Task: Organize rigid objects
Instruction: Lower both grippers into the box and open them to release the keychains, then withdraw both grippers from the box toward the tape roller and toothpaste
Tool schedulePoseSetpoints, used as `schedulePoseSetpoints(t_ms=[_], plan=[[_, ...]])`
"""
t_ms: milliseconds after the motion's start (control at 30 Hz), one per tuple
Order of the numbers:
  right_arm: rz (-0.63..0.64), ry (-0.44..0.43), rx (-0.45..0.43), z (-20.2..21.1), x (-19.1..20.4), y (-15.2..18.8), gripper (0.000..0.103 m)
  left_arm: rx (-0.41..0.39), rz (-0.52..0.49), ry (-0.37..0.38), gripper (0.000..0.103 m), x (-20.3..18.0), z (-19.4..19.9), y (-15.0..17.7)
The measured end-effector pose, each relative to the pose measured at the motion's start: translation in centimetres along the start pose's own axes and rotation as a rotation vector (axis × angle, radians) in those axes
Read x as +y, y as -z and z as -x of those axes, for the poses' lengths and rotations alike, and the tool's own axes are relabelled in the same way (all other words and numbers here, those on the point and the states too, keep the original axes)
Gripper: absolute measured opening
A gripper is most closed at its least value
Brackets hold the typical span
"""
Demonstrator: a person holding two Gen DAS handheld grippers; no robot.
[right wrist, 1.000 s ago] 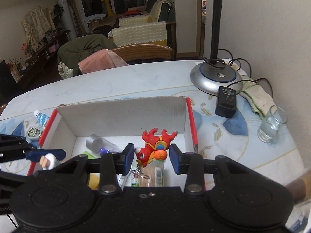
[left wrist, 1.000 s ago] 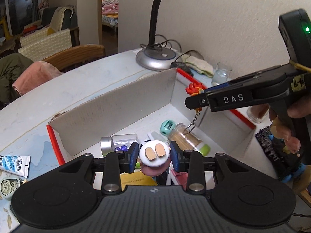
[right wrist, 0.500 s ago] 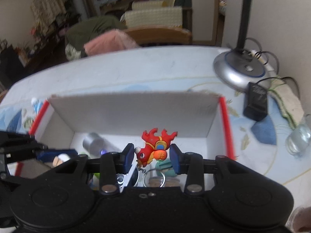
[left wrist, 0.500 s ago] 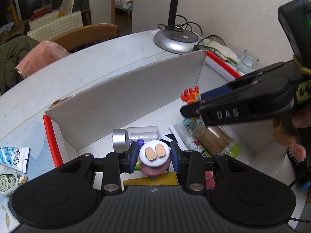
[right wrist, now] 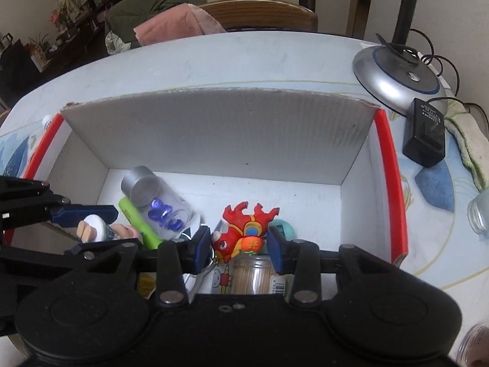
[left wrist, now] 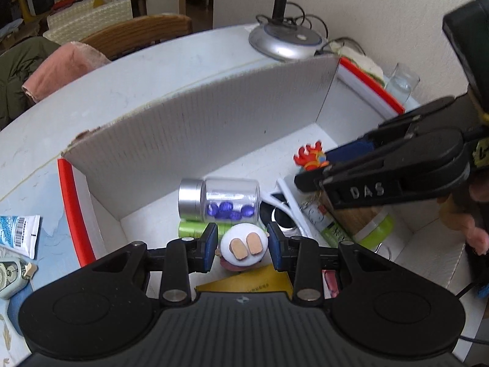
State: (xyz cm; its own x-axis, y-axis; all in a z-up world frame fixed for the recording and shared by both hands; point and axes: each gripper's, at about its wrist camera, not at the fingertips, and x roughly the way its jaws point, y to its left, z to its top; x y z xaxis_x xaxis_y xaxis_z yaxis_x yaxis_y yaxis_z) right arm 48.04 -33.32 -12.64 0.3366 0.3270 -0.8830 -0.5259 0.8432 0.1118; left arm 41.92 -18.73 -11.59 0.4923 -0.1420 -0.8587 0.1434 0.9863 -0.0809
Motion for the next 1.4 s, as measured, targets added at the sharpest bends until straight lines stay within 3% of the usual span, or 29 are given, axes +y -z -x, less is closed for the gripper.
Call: schedulePoseSetpoints(t_ms=[333, 567, 933, 1100, 1200, 1400], plan=[[0.023, 0.014, 0.008, 0.8, 0.2, 0.4, 0.044, 0.028, -0.015, 0.009, 0.035, -0.4, 0.1, 0.2], [0.012, 0.001, -0.026, 2.6, 0.1, 1.2, 0.053, 0.01, -0.021, 0.012, 0.043, -0.9, 1.1, 0.7], [0.002, -0.03, -0.085, 6.3, 0.4, 3.1, 0.056, -0.068, 0.003, 0.044, 0.052, -1.3, 4.1, 1.9], [0.006, -0.061, -0.126, 8.4, 0.9, 3.9, 0.064, -0.11, 0.006, 0.044, 0.053, -1.5, 6.1, 2.4], [-0.001, -0.081, -0.152, 9.6, 1.4, 4.2, 0.067, -0.151, 0.003, 0.027, 0.065, -1.5, 7.6, 2.7], [-0.018, -0.109, -0.201, 11.8, 2.7, 5.0, 0.072, -0.201, 0.003, 0.026, 0.066, -1.4, 10.3, 3.6]])
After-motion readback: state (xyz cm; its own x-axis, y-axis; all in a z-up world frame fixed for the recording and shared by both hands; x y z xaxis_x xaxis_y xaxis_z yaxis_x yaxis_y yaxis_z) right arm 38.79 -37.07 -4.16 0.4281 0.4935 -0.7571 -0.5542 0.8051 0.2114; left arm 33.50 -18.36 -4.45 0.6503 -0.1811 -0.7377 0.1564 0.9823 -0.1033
